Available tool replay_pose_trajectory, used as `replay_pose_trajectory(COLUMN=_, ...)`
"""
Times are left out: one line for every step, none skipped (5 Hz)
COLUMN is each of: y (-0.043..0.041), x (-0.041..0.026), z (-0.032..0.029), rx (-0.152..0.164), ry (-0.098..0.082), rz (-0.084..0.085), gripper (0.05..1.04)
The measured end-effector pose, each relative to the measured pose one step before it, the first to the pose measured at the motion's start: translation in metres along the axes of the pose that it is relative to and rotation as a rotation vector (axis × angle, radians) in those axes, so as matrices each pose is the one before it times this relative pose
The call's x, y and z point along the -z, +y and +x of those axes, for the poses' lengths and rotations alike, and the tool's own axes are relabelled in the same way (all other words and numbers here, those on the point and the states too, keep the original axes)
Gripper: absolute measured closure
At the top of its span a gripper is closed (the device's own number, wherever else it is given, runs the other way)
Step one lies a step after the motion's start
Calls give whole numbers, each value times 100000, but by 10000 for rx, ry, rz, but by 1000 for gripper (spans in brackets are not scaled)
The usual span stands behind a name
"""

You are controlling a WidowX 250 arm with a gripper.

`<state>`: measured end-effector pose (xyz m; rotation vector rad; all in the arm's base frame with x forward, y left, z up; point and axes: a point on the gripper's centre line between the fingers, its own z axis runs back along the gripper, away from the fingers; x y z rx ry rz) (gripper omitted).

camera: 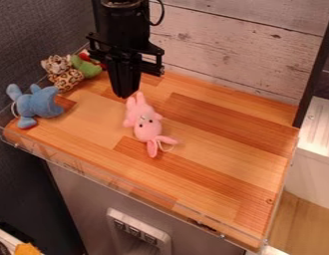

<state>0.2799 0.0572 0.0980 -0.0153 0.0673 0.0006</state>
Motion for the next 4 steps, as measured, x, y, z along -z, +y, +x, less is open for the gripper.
replay_pose_trajectory(y=903, x=-105, z=1520, rx=1238, ry=21, rz=-36, gripper=1023)
replay_pose_trajectory(y=2967, x=-724, z=2735, rx=1790, ry=-5, rz=-8, gripper=1021)
replay_pose_trajectory(y=3265, x=-423, z=2515, rx=1982, ry=40, rz=-48, gripper=1015)
replay_pose_trajectory(y=2952, x=-151, z=928, rx=1260, ry=14, rz=-9, gripper=1015)
